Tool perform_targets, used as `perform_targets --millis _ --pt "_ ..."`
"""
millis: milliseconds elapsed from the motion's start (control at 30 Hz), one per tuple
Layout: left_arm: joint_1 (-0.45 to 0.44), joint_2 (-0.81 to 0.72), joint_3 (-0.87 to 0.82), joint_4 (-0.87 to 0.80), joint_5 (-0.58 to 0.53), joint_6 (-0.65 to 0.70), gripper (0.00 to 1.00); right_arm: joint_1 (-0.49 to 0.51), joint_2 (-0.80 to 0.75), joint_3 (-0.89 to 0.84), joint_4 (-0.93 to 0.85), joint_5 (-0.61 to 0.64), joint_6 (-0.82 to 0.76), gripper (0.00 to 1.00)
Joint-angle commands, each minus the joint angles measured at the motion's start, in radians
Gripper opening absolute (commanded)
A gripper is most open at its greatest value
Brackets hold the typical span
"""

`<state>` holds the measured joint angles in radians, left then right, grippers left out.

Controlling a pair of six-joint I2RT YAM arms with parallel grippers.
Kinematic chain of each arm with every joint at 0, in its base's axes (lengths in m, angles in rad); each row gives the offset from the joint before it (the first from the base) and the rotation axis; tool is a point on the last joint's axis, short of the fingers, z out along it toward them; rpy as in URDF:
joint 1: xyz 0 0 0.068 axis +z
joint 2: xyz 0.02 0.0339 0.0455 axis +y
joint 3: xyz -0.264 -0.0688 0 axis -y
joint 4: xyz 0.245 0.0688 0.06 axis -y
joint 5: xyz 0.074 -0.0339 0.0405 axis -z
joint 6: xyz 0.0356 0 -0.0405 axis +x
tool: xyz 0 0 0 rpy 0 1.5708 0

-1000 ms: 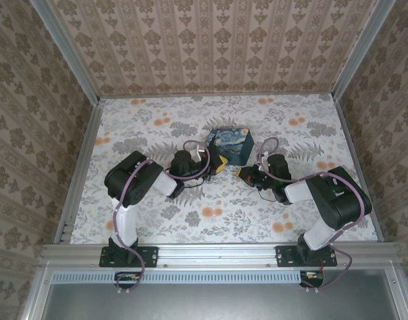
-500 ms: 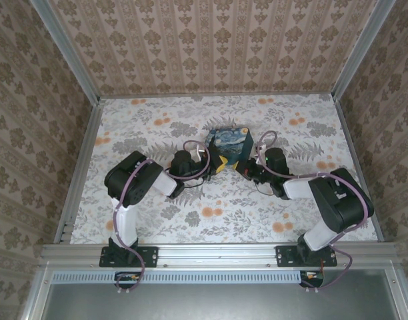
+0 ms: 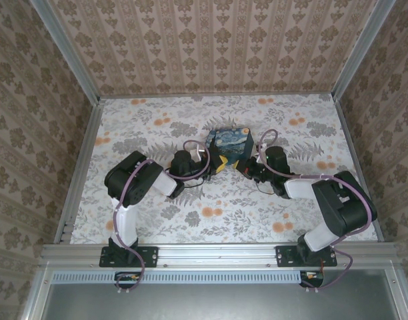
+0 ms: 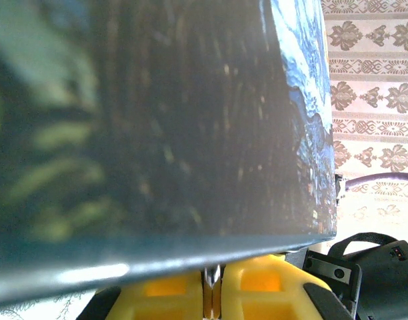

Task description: Unlock a padlock with a key

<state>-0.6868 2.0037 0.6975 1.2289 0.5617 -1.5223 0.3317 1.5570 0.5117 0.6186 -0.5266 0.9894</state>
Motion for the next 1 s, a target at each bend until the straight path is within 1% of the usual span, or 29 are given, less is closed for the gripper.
perform_targets --millis 0,267,600,967 --pt "-0.005 0.021 -0.004 0.061 0.02 0.022 0.0 0.006 -0.034 0.028 -0.002 0.006 -0.018 0.0" --pt "-0.007 0.028 0.0 0.061 0.017 0.022 0.0 0.007 -0.059 0.028 -0.013 0.006 -0.02 0.0" --pt "-0.011 0.028 0.005 0.061 0.015 0.018 0.0 0.015 -0.055 0.032 -0.005 0.005 -0.014 0.0" --pt "-0.036 -0.021 0.03 0.065 0.017 -0.057 0.0 0.02 0.009 -0.013 0.109 0.031 0.015 0.0"
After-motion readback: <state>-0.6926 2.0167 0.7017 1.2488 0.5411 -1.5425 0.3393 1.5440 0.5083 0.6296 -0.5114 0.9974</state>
